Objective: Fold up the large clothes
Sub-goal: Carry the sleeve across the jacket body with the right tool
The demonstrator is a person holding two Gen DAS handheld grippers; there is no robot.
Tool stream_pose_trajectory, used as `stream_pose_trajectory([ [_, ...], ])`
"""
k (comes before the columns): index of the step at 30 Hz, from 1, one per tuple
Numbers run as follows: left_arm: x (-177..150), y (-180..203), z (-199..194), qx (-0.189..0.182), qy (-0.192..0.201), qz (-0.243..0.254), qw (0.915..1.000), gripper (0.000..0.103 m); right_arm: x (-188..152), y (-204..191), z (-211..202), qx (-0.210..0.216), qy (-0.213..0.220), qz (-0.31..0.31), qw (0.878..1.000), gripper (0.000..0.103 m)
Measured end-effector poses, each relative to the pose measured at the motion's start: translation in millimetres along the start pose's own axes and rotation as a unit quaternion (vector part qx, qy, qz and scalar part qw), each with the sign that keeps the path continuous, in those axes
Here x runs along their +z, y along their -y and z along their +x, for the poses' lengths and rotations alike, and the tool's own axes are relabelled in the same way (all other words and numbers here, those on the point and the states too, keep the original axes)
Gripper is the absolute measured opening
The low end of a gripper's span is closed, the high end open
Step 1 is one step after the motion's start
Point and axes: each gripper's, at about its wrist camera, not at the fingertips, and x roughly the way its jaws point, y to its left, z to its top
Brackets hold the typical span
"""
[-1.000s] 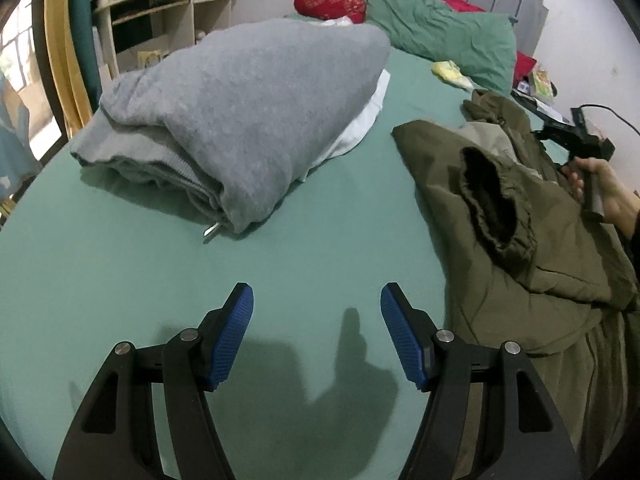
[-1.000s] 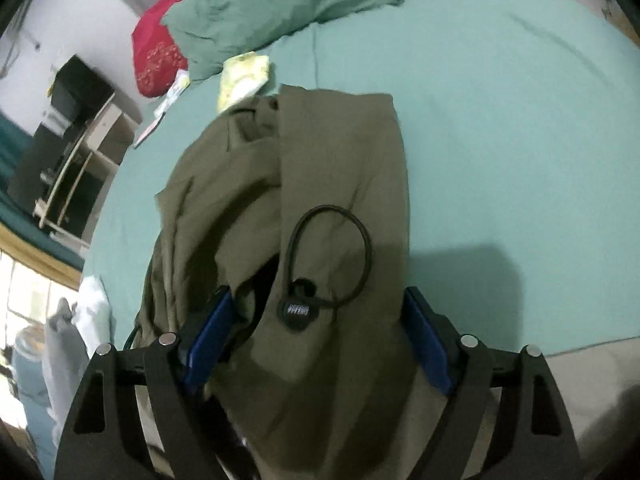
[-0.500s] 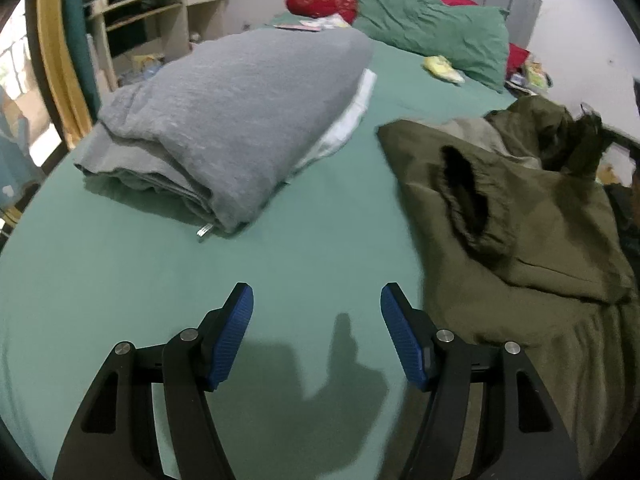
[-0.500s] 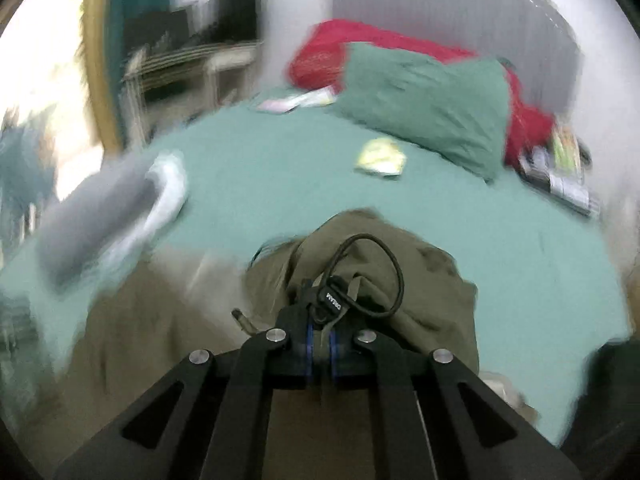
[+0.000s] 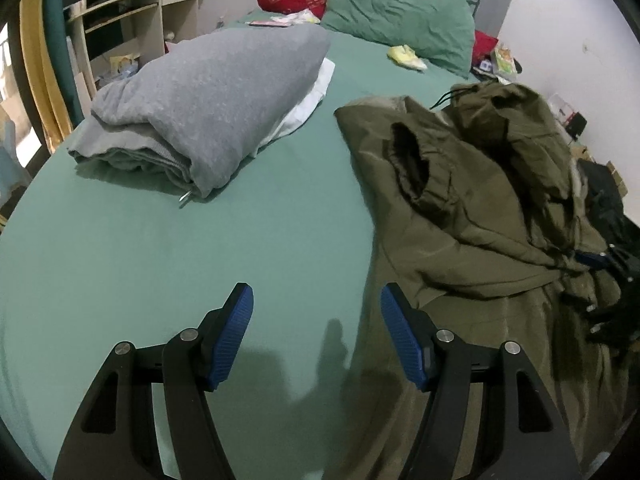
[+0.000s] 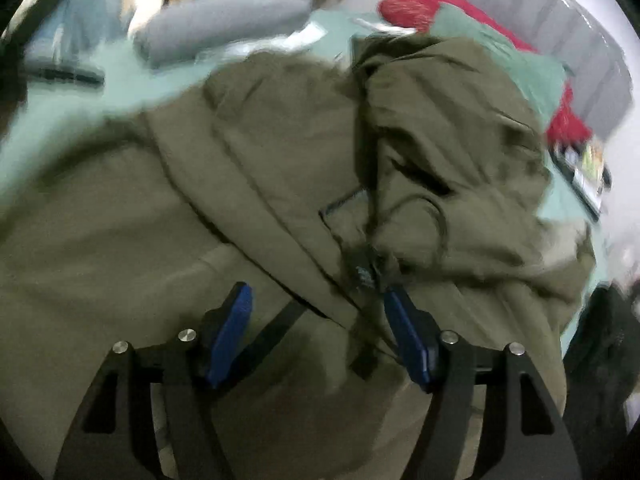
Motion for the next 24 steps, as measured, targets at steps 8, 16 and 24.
stream_pose_trajectory([
  [8, 17.7, -10.7, 28.3, 0.019, -0.016, -0.022, 0.9995, 0.069, 61.7, 184.4, -42.3, -0.011, 0.101, 0.206, 0.973, 0.078],
  [16, 31.0, -13.0, 47.4, 0.035, -0.008, -0.014, 0.9992, 0.069, 109.8, 313.0, 89.0, 0.022, 0.023, 0.361, 0.932, 0.078],
  [24, 23.3, -12.7, 57.2, 0.019, -0.026, 0.010, 0.9994, 0.069, 87.3, 277.9, 165.6, 0.170, -0.118, 0.362, 0.909, 0.054],
])
